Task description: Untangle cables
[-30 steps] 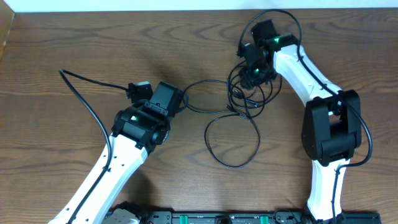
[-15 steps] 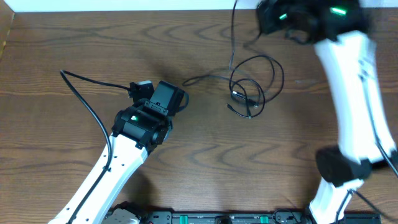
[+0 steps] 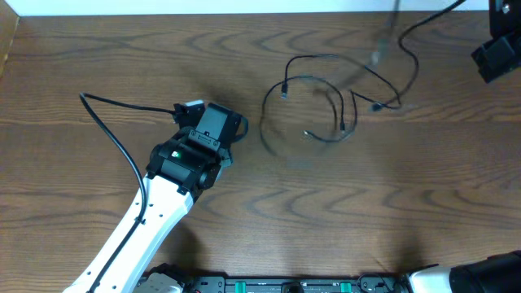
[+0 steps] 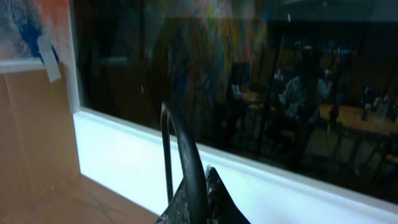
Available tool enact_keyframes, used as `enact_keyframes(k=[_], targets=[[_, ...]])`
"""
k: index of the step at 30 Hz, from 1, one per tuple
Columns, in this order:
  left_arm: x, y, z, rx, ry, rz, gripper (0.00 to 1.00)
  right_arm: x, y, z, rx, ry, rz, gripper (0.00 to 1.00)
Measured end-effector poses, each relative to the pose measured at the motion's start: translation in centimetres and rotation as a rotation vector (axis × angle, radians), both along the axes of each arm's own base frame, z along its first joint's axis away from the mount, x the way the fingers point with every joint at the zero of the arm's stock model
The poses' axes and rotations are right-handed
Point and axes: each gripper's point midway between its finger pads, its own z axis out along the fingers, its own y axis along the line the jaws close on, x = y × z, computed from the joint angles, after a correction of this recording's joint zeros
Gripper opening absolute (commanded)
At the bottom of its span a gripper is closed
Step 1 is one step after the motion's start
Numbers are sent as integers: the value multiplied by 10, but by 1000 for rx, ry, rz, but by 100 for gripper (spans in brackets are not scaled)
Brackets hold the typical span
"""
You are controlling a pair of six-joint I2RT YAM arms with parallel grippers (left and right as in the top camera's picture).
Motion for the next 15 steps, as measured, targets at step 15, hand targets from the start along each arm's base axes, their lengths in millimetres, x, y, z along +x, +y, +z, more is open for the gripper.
enact_keyframes(k=[15], targets=[[23,-136,24,-331,-131,-829,68,34,10,-23,-23,77,0,1]])
